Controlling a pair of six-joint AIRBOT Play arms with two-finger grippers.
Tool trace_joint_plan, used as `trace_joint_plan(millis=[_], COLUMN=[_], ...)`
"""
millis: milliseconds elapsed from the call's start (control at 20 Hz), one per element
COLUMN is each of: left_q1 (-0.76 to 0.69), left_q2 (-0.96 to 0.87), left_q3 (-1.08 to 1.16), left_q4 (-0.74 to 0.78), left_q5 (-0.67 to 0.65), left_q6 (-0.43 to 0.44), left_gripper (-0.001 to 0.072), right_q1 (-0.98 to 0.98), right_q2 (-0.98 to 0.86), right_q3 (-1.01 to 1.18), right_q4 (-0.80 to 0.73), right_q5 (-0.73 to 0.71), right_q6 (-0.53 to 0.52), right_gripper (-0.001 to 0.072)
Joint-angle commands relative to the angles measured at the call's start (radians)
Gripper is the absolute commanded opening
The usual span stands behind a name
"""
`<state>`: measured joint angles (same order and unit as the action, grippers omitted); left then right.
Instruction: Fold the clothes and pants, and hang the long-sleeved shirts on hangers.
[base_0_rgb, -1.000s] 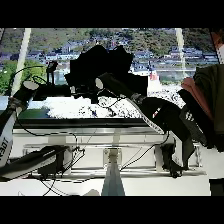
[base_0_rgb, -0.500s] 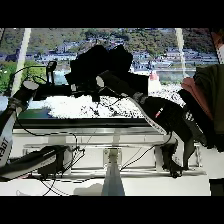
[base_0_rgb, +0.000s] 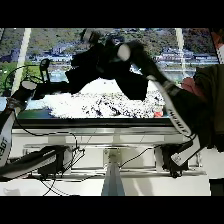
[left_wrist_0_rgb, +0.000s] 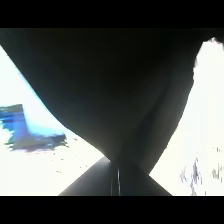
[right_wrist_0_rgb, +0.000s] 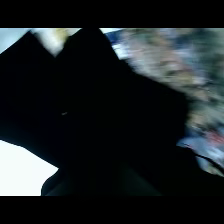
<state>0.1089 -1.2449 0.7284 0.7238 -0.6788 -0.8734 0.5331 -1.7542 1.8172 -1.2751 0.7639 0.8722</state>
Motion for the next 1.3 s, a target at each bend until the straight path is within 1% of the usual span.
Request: trace_joint_plan(millis=[0,100,200,250,300,350,450,550,600,700,800,950,1100,1250], left_q1=[0.103,0.206,0.317,0.366,0.415,0.456,0.524,0.571,0.591,0.613,0.623,0.625,0.625,0.625], left_q2=[-0.001,-0.001,-0.001,-0.001,-0.001,-0.001,0.000,0.000,-0.001,-0.007,-0.020,-0.054,-0.095,-0.132], left_q3=[0.029,0.117,0.256,0.326,0.398,0.458,0.541,0.558,0.558,0.558,0.552,0.550,0.549,0.548], left_q4=[0.002,0.002,0.002,0.002,0.002,0.002,0.008,0.073,0.133,0.306,0.440,0.466,0.491,0.640], left_q5=[0.048,0.051,0.051,0.051,0.050,0.042,0.002,-0.034,-0.069,-0.132,-0.149,-0.175,-0.262,-0.330], left_q6=[-0.137,-0.169,-0.230,-0.243,-0.243,-0.243,-0.242,-0.243,-0.242,-0.243,-0.243,-0.242,-0.242,-0.242], left_gripper=[0.0010,0.0008,0.0008,0.0007,0.0008,0.0008,0.0008,0.0008,0.0008,0.0008,0.0009,0.0009,0.0010,0.0010], right_q1=[-0.178,-0.304,-0.449,-0.515,-0.582,-0.637,-0.725,-0.787,-0.808,-0.822,-0.821,-0.821,-0.821,-0.822], right_q2=[0.092,0.143,0.203,0.232,0.265,0.294,0.351,0.382,0.388,0.391,0.409,0.510,0.696,0.879], right_q3=[0.021,0.021,0.021,0.021,0.021,0.021,0.020,0.020,0.020,0.010,-0.039,-0.209,-0.490,-0.775], right_q4=[-0.013,-0.013,-0.011,-0.011,-0.011,-0.011,-0.013,-0.023,-0.036,-0.074,-0.093,-0.099,-0.116,-0.124], right_q5=[-0.069,-0.092,-0.132,-0.133,-0.120,-0.096,0.029,0.217,0.310,0.459,0.549,0.596,0.596,0.618], right_q6=[0.315,0.420,0.588,0.656,0.703,0.717,0.685,0.629,0.626,0.616,0.605,0.591,0.583,0.586], right_gripper=[0.0016,0.0016,0.0017,0.0016,0.0016,0.0015,0.0015,0.0015,0.0014,0.0014,0.0014,0.0014,0.0015,0.0015])
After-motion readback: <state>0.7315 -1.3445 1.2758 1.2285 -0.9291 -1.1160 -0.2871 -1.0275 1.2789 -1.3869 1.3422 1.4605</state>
